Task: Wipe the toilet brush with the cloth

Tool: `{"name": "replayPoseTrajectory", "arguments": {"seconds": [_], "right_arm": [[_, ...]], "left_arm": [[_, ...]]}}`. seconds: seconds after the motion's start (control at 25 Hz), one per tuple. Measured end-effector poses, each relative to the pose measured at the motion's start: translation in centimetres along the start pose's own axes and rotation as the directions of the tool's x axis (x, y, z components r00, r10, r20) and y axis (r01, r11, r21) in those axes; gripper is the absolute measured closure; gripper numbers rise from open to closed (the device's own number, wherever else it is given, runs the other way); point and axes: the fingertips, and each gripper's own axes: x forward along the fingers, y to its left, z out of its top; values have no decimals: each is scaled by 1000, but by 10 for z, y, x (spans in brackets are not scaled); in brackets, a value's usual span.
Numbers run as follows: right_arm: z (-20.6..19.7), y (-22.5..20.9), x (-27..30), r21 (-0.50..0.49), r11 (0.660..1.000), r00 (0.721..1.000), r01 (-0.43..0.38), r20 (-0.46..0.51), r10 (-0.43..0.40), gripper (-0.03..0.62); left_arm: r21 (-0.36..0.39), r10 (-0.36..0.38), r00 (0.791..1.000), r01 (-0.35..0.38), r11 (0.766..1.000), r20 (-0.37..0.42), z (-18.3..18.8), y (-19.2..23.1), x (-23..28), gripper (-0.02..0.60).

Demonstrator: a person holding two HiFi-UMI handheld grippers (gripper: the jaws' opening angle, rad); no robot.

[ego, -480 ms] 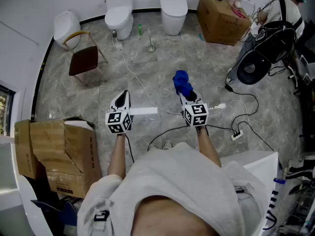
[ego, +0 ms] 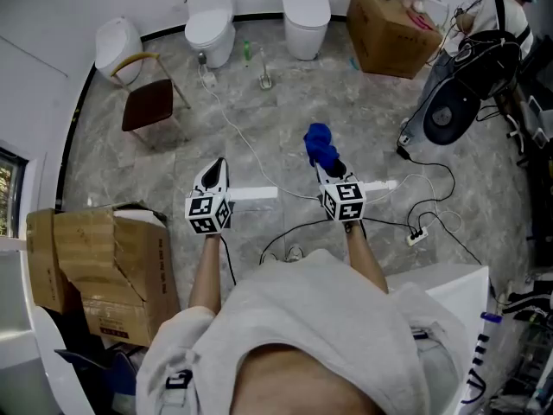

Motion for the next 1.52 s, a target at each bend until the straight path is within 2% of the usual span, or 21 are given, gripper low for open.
{"name": "replayPoseTrajectory", "arguments": {"seconds": [0.72,1.28,1.52], "right_arm": [[2,-11,0,-1,1000,1000,-21,10,21,484],[7,-49,7,-57,997,999,-50,-2,50,484],[6,-59,19,-56,997,999,-54,-9,53,484]], "left_arm": [[6,14,1000,-14,1000,4,5,-10,8,563],[20,26,1000,-25,999,-9,9,-41,49,563],[25,21,1000,-21,999,-13,9,-40,67,563]]}}
